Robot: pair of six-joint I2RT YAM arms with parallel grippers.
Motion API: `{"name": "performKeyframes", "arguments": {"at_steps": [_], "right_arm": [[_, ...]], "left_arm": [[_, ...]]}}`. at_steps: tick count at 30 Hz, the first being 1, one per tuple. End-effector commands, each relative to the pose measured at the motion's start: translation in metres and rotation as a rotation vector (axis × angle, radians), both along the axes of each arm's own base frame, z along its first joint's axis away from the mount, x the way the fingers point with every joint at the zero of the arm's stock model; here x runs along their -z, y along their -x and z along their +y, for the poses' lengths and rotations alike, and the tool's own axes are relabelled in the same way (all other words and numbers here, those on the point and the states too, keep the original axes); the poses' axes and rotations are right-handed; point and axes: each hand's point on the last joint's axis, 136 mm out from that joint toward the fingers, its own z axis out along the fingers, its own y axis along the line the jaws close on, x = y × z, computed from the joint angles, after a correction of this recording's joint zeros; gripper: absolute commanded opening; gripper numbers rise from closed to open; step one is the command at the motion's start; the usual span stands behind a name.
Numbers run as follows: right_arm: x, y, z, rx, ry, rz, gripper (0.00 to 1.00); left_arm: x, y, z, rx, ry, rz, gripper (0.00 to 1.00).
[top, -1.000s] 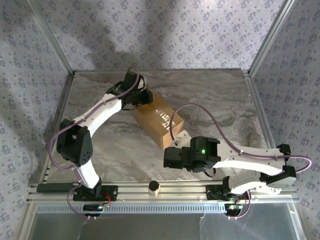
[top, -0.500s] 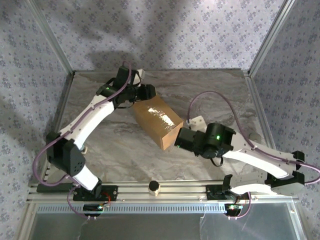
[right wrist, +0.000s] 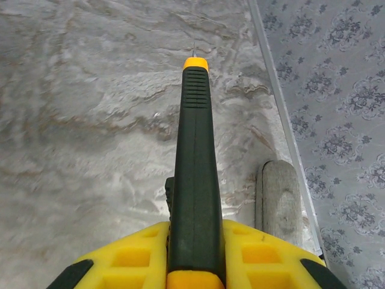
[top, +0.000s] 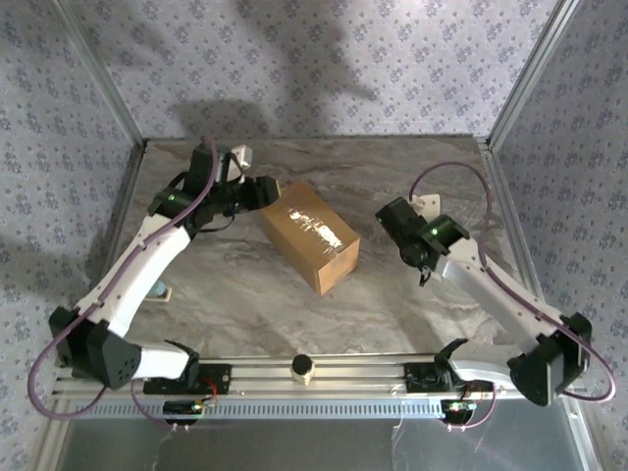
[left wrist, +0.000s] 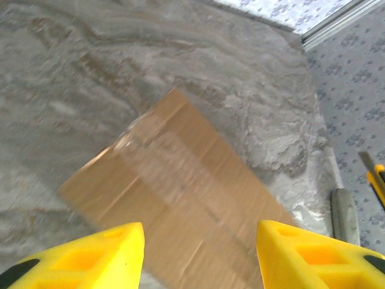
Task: Unpack the express box
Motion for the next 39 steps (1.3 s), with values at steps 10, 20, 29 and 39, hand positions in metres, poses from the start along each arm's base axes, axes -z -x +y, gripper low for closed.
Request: {"name": "performKeyframes", "arguments": {"at_steps": [10,20,29,39], "right_arm": [[0.065,-0.078,-0.010,0.135,0.123,0.112,0.00],[0.123,-0.099,-0.017,0.200,0.167,0.242,0.02],[0.133,-0.105,-0.010,0.184,0.152,0.287,0.43],[0.095,-0.110,0.032,0.054,-0.112,0.217,0.58]], "left_arm": [[0.015,0.033,0.056,-0.122,-0.052,0.028,0.55],[0.021,0.034,0.066,-0.146,-0.051,0.042,0.55],[0.027,0.031,0.065,-0.142,-0.035,0.058,0.55],[0.059,0.028,0.041,-0.086,0.068,0.139,0.59]]}}
